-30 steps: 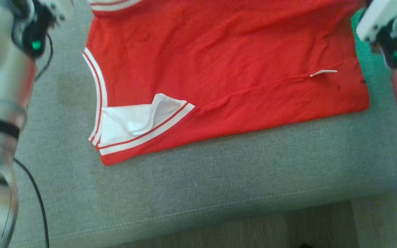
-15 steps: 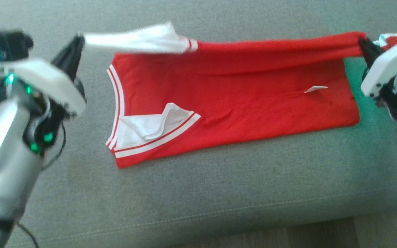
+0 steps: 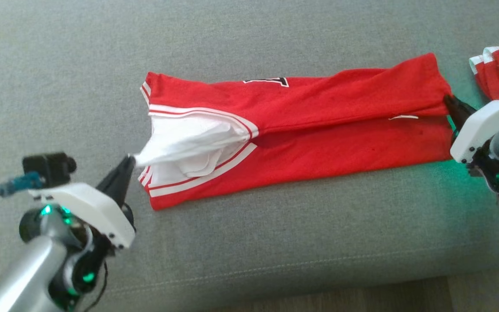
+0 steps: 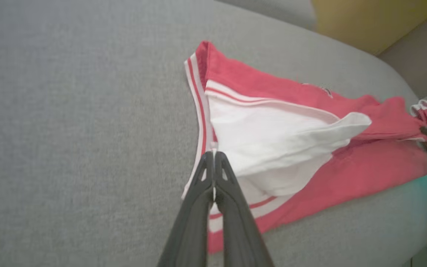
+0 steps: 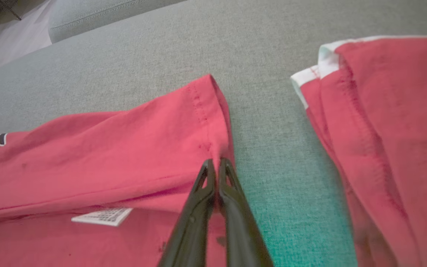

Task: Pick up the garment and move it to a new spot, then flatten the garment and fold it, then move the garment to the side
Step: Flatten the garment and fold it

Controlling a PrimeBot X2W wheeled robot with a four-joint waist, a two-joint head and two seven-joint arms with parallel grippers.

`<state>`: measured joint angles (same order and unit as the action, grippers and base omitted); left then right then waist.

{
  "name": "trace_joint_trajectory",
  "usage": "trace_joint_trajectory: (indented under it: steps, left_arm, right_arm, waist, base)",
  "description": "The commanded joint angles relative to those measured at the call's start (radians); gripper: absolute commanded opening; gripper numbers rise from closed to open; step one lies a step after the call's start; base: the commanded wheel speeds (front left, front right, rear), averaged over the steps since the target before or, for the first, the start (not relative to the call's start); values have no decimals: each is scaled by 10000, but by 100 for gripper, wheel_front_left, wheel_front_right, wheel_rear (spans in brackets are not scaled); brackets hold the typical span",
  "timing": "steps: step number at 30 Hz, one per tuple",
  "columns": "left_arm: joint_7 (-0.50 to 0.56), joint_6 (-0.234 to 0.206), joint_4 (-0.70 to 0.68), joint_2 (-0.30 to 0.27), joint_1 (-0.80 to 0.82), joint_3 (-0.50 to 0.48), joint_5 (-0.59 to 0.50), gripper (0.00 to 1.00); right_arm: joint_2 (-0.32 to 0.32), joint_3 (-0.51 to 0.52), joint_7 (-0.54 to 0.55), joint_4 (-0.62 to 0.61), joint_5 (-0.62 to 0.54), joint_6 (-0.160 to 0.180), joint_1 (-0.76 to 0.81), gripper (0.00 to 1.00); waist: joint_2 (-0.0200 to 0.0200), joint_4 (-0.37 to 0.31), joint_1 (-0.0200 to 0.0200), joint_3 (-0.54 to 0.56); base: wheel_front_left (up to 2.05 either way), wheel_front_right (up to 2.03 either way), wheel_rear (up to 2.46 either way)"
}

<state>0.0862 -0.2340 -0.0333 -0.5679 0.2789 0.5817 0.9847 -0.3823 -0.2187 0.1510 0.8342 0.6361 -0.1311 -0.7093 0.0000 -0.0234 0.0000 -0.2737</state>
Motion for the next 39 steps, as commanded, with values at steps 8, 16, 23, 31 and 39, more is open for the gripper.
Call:
trace_joint_trajectory:
  steps: [8, 16, 23, 31, 39]
  left_arm:
    - [-602, -742, 234, 130, -61, 73, -711, 100]
    - [-2108, -1307, 754, 742, 58, 149, -1700, 100]
    - [-3288, -2022, 781, 1458, -124, 558, -3112, 100]
    - [-3473, -2245, 669, 2561, -540, 1071, -4569, 100]
    - [-3477, -1988, 672, 2952, -834, 900, -5054, 100]
  right_arm:
    - [236, 276, 203, -395, 195, 4, 358, 100]
    - [826, 1429, -308, -654, 1087, 4, 878, 100]
    - [1227, 2340, -668, -577, 1005, 4, 1228, 100]
    - [1551, 3364, -904, 2040, -377, 4, 195, 100]
    - [1507, 3958, -648, 4459, -2169, 4, -821, 100]
  waist:
    - [0, -43, 0, 30]
    - [0, 87, 0, 378]
    - [0, 181, 0, 724]
    - [0, 606, 0, 1127]
    - [0, 754, 0, 1423]
  base:
    - [0, 0, 0]
    - [0, 0, 0]
    - [0, 0, 0]
    - [0, 0, 0]
    - [0, 0, 0]
